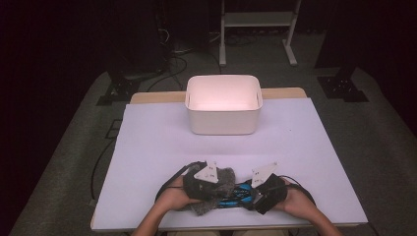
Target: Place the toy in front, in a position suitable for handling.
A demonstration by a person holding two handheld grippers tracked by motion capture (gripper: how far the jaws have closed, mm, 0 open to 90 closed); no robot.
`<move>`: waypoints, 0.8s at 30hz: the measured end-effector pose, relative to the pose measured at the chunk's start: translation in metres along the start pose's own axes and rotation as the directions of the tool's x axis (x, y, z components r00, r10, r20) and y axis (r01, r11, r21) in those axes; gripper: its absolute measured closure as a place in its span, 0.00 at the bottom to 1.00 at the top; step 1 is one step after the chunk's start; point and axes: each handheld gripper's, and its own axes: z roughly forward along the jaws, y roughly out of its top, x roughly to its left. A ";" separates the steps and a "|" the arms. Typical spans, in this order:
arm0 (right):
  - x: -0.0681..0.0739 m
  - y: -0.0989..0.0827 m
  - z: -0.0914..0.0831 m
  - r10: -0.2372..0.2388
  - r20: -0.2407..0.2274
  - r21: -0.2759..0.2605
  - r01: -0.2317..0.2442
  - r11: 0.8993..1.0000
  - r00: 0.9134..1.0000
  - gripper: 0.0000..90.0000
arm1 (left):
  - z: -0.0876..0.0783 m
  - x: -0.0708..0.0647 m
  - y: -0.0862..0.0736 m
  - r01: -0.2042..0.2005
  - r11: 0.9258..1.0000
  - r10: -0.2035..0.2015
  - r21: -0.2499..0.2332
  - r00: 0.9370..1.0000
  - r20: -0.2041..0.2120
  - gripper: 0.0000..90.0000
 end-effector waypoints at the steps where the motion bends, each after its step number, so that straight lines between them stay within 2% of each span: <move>1: 0.000 0.000 0.000 -0.001 0.001 0.001 0.001 1.000 1.000 0.24 | -0.003 0.001 -0.002 0.006 1.000 -0.006 0.025 1.000 0.001 0.83; 2: 0.000 0.000 0.000 -0.003 0.002 0.001 0.003 1.000 1.000 0.24 | -0.006 0.002 -0.006 0.015 0.998 -0.015 0.054 1.000 0.000 0.83; 5: 0.000 0.000 0.000 -0.003 0.002 -0.002 0.003 1.000 1.000 0.24 | -0.016 0.004 -0.019 0.040 0.995 -0.042 0.087 0.999 0.017 0.83; 9: 0.000 -0.001 0.000 -0.004 0.000 -0.005 0.004 1.000 1.000 0.24 | -0.020 0.007 -0.028 0.077 0.994 -0.080 0.077 0.996 0.035 0.82; 11: 0.000 -0.001 0.000 0.000 0.000 -0.005 0.000 1.000 1.000 0.24 | -0.017 0.005 -0.024 0.062 0.996 -0.065 0.071 0.997 0.030 0.82; 13: 0.000 -0.001 0.000 -0.002 0.000 -0.006 0.002 1.000 1.000 0.24 | -0.013 0.001 -0.017 0.039 0.999 -0.040 0.035 0.999 0.029 0.78; 14: 0.000 -0.001 0.000 -0.005 0.001 -0.005 0.005 1.000 1.000 0.24 | -0.010 -0.001 -0.013 0.027 0.999 -0.027 0.020 0.999 0.043 0.76; 16: 0.000 0.000 0.000 -0.005 0.003 -0.003 0.005 1.000 1.000 0.24 | -0.005 -0.004 -0.007 -0.011 1.000 0.011 0.029 0.999 0.030 0.76; 18: 0.000 -0.001 0.000 -0.002 0.001 -0.007 0.002 1.000 1.000 0.24 | -0.005 -0.003 -0.006 -0.029 0.999 0.028 0.035 0.999 0.028 0.76; 20: 0.000 -0.001 0.000 -0.004 0.003 -0.006 0.004 1.000 1.000 0.24 | -0.006 -0.001 -0.011 -0.016 1.000 0.015 0.016 0.999 0.032 0.77; 22: 0.001 0.000 0.001 -0.007 0.007 -0.003 0.007 1.000 1.000 0.24 | -0.010 0.004 -0.017 0.033 0.999 -0.034 0.021 0.999 0.040 0.79; 24: 0.002 0.000 0.001 -0.007 0.009 -0.001 0.007 1.000 1.000 0.24 | -0.014 0.008 -0.024 0.062 0.998 -0.064 0.030 0.997 0.044 0.80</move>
